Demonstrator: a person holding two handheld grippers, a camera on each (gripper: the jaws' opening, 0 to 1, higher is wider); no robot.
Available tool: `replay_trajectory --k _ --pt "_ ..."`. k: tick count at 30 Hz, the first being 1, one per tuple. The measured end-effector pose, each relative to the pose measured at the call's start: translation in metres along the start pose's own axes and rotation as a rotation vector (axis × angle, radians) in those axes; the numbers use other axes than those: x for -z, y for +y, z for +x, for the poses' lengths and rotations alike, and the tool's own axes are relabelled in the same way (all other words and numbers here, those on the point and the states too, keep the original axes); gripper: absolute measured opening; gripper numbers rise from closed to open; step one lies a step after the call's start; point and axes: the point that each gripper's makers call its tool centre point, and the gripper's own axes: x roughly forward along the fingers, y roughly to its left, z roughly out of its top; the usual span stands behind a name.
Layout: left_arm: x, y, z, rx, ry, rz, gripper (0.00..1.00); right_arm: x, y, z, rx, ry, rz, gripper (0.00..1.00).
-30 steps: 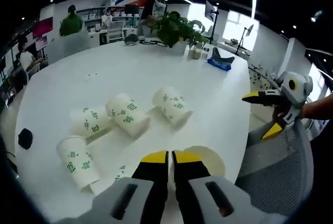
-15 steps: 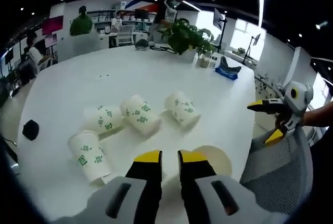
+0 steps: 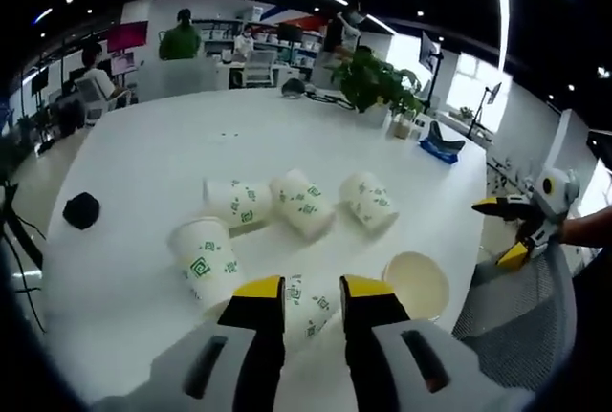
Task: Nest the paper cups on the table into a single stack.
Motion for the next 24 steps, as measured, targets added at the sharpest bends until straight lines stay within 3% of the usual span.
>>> replay_trajectory --k 9,11,17,24 --pt "0.009 0.02 -0.01 -0.032 -0.026 -0.091 0.23 -0.001 0.001 -0.001 0.002 0.0 0.001 0.74" --pt "0.011 0.017 -0.012 -0.036 -0.028 -0.119 0.23 -0.001 0.0 -0.001 0.002 -0.001 0.003 0.74" --pt "0.027 0.026 -0.008 -0.033 -0.015 -0.186 0.23 -0.001 -0.001 -0.001 0.002 -0.003 0.005 0.74" --pt "0.037 0.021 0.001 0.018 -0.032 -0.303 0.2 0.0 -0.001 -0.001 0.004 -0.005 0.006 0.73"
